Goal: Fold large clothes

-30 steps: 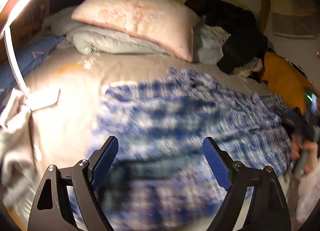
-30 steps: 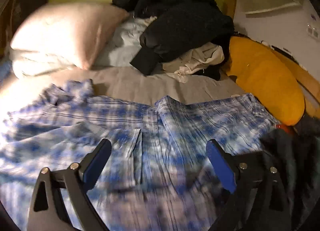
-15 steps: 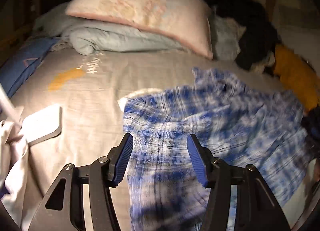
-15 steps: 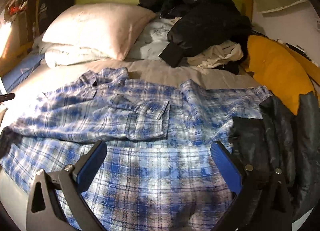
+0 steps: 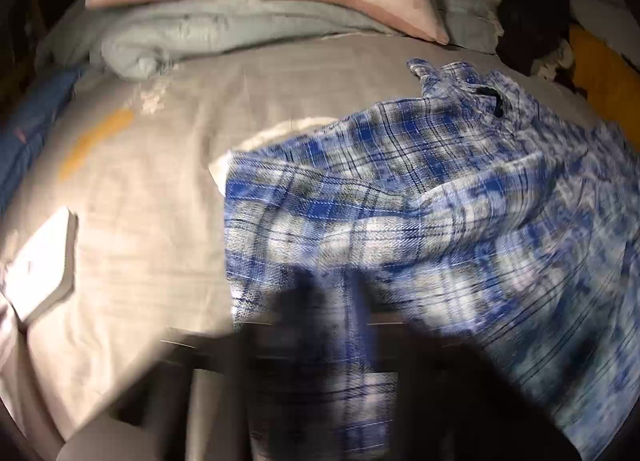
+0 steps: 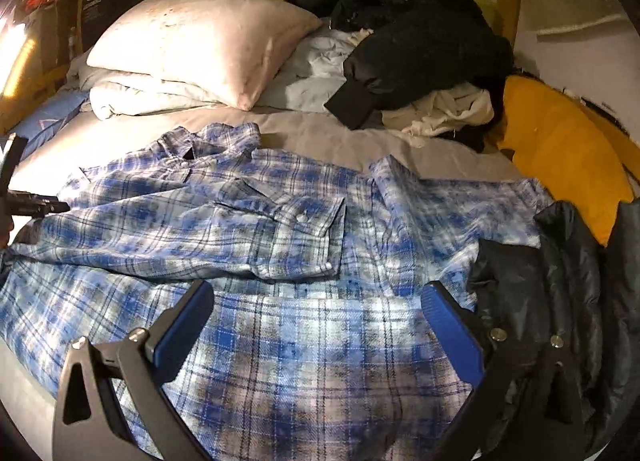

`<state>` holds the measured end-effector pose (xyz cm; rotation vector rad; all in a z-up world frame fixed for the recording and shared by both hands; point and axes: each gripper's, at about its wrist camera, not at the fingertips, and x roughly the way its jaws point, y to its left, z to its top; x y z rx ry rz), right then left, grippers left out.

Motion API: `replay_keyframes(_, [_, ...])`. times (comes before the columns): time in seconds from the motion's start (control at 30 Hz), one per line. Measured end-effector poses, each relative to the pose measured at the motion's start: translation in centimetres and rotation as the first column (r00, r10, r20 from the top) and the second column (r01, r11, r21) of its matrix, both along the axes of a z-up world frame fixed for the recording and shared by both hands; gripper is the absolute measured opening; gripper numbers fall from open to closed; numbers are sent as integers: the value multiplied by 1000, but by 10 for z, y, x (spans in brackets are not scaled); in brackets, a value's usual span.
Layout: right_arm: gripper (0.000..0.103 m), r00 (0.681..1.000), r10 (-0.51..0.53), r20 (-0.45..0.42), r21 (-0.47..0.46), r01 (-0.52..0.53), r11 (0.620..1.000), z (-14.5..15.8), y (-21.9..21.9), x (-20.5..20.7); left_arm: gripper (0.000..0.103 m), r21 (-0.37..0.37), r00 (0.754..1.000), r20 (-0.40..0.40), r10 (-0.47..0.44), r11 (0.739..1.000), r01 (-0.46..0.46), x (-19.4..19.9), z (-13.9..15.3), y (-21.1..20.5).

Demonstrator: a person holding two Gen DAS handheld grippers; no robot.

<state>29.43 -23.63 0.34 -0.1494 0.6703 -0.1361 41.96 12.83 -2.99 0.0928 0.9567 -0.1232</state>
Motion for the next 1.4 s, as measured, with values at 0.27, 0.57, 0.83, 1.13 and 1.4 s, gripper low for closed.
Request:
replay_keyframes(0.27, [103, 996, -84, 6, -81, 84, 993, -11, -8, 6, 0, -85, 985, 142, 97, 993, -86, -10, 32, 26])
replay_keyframes(0.57, [103, 997, -80, 7, -65, 81, 995, -10, -7, 2, 49, -22, 987, 131, -90, 995, 93, -1, 16, -1])
replay_keyframes(0.83, [103, 996, -80, -30, -72, 78, 994, -19, -7, 8, 38, 109, 979, 31, -200, 975, 196, 18, -10, -42])
replay_keyframes(1.13, [103, 996, -71, -51, -101, 66, 993, -25, -2, 10, 1, 36, 979, 195, -64, 998, 58, 11, 28, -9])
replay_keyframes(1.4, [103, 990, -110, -86, -75, 104, 992, -29, -11, 14, 3, 192, 995, 96, 29, 980, -47, 27, 4, -6])
